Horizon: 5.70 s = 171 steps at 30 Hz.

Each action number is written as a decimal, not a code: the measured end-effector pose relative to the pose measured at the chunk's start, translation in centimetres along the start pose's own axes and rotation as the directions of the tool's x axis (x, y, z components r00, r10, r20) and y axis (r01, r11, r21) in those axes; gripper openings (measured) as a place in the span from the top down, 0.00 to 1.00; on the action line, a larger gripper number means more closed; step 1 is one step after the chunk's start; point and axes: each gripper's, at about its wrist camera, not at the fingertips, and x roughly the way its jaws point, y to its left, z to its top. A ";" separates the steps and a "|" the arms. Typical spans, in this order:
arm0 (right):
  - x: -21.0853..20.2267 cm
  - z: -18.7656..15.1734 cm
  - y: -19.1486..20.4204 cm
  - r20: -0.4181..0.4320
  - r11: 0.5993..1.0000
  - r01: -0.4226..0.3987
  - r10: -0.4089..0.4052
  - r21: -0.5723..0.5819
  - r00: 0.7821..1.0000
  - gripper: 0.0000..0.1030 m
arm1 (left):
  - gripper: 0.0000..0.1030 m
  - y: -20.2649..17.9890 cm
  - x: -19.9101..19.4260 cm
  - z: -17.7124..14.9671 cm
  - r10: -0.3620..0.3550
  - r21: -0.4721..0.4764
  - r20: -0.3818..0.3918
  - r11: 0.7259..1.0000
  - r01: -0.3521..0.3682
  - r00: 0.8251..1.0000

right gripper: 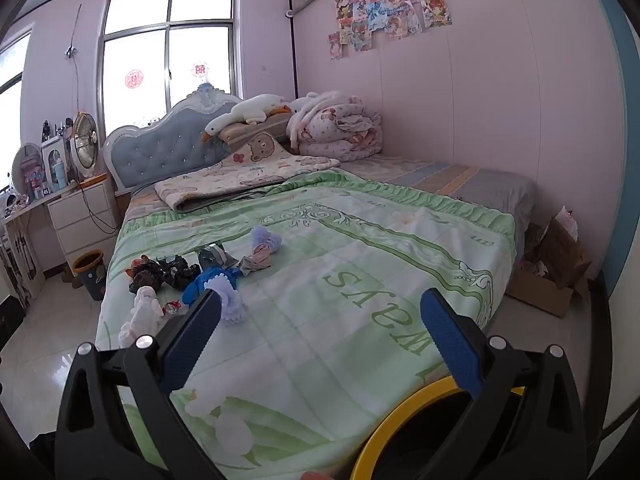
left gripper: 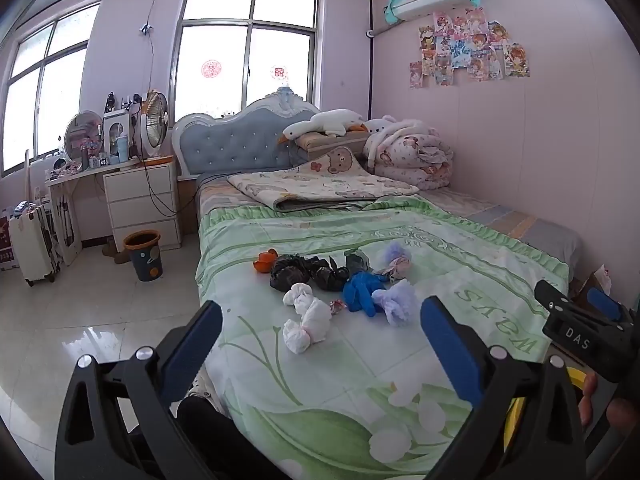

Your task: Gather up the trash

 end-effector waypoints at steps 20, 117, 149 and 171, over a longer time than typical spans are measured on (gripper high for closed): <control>0.0 -0.3 0.0 -0.010 1.000 0.002 -0.002 -0.002 1.000 0.07 | 0.07 -0.2 0.2 -0.7 -0.004 0.008 -0.005 1.000 0.004 1.000; 3.0 -1.4 0.6 -0.061 0.999 -0.047 0.048 0.024 0.997 0.07 | 0.07 0.2 2.5 -1.7 -0.004 0.003 -0.059 1.000 0.005 0.998; 21.6 -0.9 8.4 -0.364 0.911 -0.402 0.345 -0.090 0.865 0.07 | 0.07 6.5 19.6 -3.5 -0.101 0.016 -0.365 0.993 0.115 0.925; 27.5 -2.4 10.5 -0.437 0.914 -0.404 0.349 -0.036 0.829 0.08 | 0.31 5.3 26.2 -5.1 -0.256 -0.080 -0.406 0.966 0.244 0.877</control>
